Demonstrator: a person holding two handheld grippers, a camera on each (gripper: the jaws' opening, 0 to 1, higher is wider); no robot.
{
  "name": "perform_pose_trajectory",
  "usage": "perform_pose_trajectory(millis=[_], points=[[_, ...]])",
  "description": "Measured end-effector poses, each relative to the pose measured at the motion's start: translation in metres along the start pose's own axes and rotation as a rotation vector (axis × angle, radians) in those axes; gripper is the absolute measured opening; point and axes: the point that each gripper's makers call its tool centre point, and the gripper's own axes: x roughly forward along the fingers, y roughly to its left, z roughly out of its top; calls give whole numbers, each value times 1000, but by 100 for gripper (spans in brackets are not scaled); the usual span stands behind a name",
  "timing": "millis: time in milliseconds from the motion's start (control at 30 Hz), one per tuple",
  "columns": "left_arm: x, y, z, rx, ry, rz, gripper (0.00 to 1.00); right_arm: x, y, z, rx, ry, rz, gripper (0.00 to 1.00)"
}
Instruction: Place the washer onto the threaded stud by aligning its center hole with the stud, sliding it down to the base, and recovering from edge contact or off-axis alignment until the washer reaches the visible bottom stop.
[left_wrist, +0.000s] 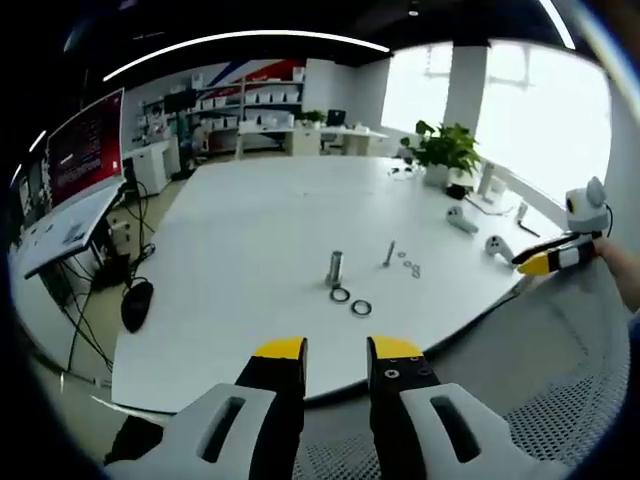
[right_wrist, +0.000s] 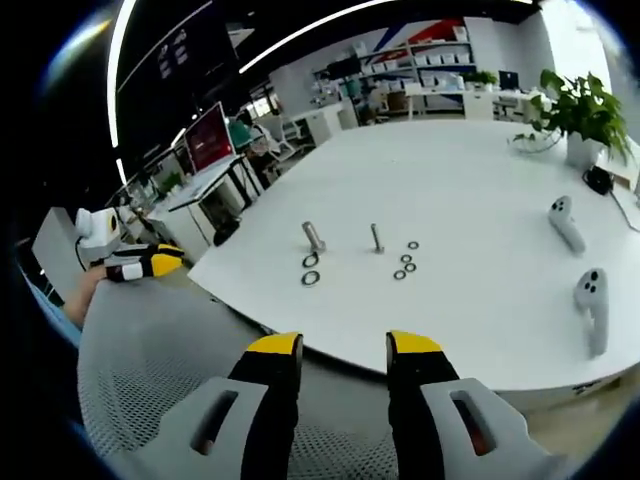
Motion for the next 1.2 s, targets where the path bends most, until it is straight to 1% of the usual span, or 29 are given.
perform_pose_trajectory(millis=[33,67,100,167,200,300,467,533,667,733,767,867,933,1067,1200], points=[[-1,1,1,1,-9,5,20,0,1,1,-2,-4,4,36],[-2,3,7,-1,-42,21,19,0,1,1,-5,-8,10,36],[-2,4,8,-2,-50,24,18,0,2,1,-6,-9,14,36],[-1,5,5,-14,-33,31,18,0,2,-1,-8,5,17,36],[0,6,2,-3,-14,41,18,1,3,-1,-12,11,20,36],[0,5,0,5,5,35,18,1,3,-2,-13,14,20,36],[2,6,-3,2,28,34,18,1,5,-1,-25,14,30,35],[2,5,-2,-10,17,29,18,1,7,0,-25,5,43,34],[3,9,-3,-21,29,47,18,1,8,-1,-24,10,49,34],[3,9,-4,-19,34,47,18,-1,5,10,-1,-63,27,34],[3,9,-5,-13,39,40,18,-3,5,13,0,-89,30,33],[3,9,-5,-13,38,45,20,-1,7,7,-13,-42,41,33],[3,10,-4,-19,35,56,20,-1,9,6,-22,-36,56,33],[4,9,-6,2,48,44,20,0,11,4,-27,-21,68,33],[3,8,-6,1,45,47,19,1,13,2,-34,-8,78,33]])
